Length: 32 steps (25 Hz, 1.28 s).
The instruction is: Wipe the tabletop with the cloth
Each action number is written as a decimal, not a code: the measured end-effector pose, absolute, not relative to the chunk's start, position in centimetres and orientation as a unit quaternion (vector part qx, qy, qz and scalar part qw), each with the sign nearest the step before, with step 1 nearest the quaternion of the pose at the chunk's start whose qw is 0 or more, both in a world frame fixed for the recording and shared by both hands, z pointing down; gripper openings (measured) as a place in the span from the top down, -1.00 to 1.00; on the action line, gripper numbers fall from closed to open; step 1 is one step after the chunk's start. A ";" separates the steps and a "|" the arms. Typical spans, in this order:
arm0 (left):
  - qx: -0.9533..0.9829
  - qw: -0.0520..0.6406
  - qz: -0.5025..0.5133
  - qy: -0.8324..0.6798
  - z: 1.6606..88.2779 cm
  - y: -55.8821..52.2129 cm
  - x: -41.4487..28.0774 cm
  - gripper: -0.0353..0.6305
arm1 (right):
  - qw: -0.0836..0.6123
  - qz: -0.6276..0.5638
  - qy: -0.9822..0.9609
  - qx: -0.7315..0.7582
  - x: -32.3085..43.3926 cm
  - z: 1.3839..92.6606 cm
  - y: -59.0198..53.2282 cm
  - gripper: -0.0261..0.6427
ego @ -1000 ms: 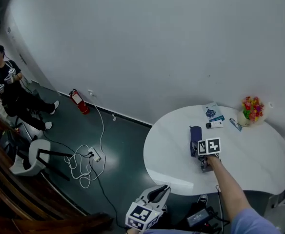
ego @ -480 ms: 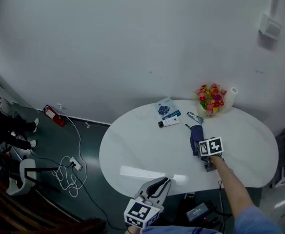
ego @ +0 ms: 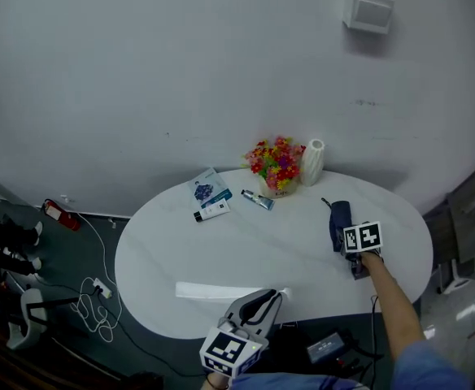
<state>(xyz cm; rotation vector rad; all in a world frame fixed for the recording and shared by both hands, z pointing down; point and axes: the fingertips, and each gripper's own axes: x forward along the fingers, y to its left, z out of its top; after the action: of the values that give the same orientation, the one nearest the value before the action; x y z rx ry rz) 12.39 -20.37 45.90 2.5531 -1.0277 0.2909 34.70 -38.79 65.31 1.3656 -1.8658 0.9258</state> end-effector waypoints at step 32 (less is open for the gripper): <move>0.898 0.185 0.127 -0.378 45.6 -18.7 7.8 0.80 | 0.229 0.348 -0.660 0.625 43.9 59.0 -37.3 0.69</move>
<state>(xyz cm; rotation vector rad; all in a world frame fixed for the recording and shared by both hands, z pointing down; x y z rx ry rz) 7.83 -18.68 45.55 2.5313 -1.0640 0.3579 43.89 -37.26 59.03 1.7204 -1.8176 0.9565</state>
